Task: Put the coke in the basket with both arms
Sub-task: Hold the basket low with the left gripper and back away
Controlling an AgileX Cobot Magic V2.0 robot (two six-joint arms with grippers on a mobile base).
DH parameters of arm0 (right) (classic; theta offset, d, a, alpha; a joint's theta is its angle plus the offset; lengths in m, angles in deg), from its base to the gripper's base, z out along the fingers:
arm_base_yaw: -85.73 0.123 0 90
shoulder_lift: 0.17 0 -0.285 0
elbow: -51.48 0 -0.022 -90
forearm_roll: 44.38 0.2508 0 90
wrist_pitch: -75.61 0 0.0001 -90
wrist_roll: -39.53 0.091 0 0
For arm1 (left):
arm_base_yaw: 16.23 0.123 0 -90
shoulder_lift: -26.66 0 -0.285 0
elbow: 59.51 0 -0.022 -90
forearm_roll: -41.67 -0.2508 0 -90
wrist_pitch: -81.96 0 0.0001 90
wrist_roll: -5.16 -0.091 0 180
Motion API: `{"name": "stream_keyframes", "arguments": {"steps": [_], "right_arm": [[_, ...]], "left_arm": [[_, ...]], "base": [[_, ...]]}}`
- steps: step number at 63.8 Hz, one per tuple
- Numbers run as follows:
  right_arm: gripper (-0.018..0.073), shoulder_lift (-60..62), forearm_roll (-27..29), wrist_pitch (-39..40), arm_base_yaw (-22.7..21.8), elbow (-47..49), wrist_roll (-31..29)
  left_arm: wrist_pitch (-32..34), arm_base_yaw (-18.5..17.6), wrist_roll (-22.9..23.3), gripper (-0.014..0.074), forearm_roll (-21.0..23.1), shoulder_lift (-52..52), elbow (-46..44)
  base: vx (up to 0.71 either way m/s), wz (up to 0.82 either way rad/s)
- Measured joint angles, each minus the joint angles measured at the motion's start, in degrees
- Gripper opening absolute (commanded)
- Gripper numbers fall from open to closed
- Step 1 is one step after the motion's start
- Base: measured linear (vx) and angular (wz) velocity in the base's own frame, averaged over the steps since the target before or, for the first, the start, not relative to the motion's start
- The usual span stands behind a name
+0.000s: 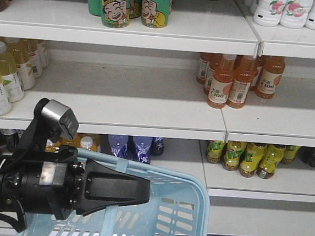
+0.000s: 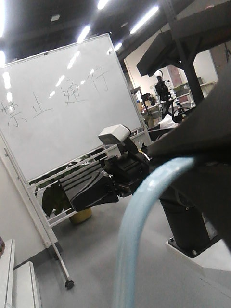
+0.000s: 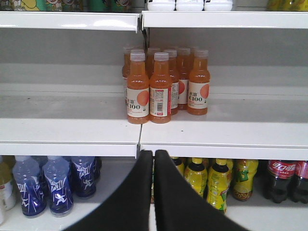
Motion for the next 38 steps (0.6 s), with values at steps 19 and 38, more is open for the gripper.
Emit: {"name": "stream_keyframes", "arguments": {"steps": [19,38], "right_arm": [[-0.0004,0.00,0.00,0.00,0.00,0.00,0.00],[-0.0004,0.00,0.00,0.00,0.00,0.00,0.00]], "left_arm": [[0.00,0.00,0.00,-0.0008,-0.05,0.00,0.00],[0.00,0.00,0.00,-0.0008,-0.05,0.00,0.00]], "base": [[-0.01,-0.19],[0.00,-0.37]]}}
